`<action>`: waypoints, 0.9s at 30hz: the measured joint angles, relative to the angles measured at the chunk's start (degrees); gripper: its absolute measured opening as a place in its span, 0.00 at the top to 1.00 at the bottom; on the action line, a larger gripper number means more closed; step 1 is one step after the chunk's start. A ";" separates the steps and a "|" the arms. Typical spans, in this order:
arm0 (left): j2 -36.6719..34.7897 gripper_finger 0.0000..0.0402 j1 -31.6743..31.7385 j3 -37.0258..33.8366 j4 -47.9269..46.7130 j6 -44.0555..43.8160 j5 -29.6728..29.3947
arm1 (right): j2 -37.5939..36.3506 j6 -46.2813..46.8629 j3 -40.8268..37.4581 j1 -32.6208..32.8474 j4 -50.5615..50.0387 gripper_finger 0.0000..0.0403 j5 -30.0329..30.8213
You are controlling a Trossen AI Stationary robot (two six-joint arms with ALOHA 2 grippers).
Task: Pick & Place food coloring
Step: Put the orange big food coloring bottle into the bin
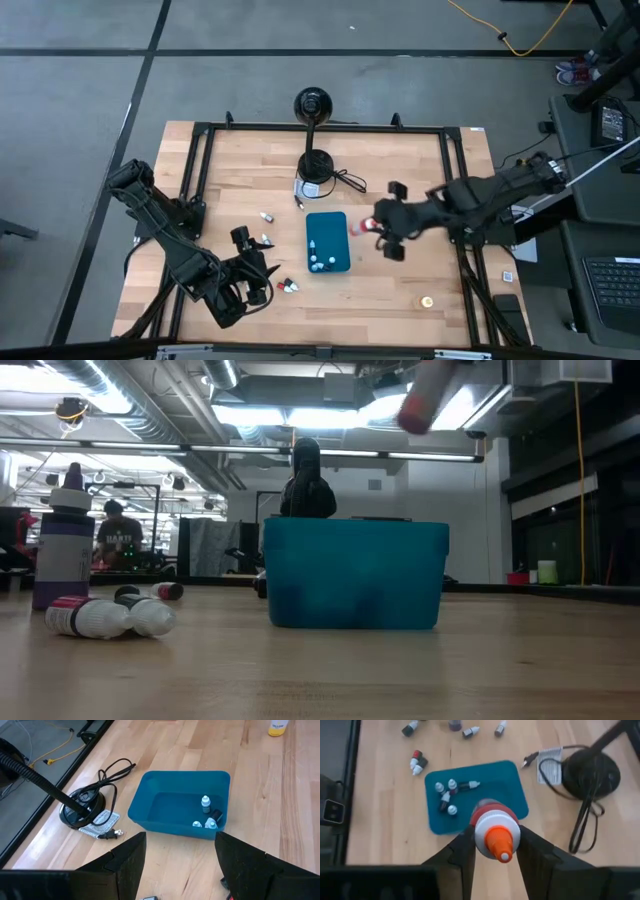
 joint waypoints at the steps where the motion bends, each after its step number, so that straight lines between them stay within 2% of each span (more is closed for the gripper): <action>1: 0.00 0.43 0.02 0.00 0.00 0.02 -0.02 | 1.15 -1.82 1.06 -1.28 0.08 0.70 -0.76; 7: 0.00 0.43 0.07 0.00 0.00 -0.03 -0.04 | 9.40 -11.50 6.83 -8.67 0.06 0.70 -7.05; 12: 0.00 0.43 -0.03 0.00 0.00 -0.55 -0.03 | 15.70 -16.13 7.84 -12.28 0.02 0.70 -10.60; 27: 0.00 0.43 -0.04 0.02 0.01 -0.52 -0.09 | 27.25 -22.49 7.84 -15.99 3.18 0.70 -12.76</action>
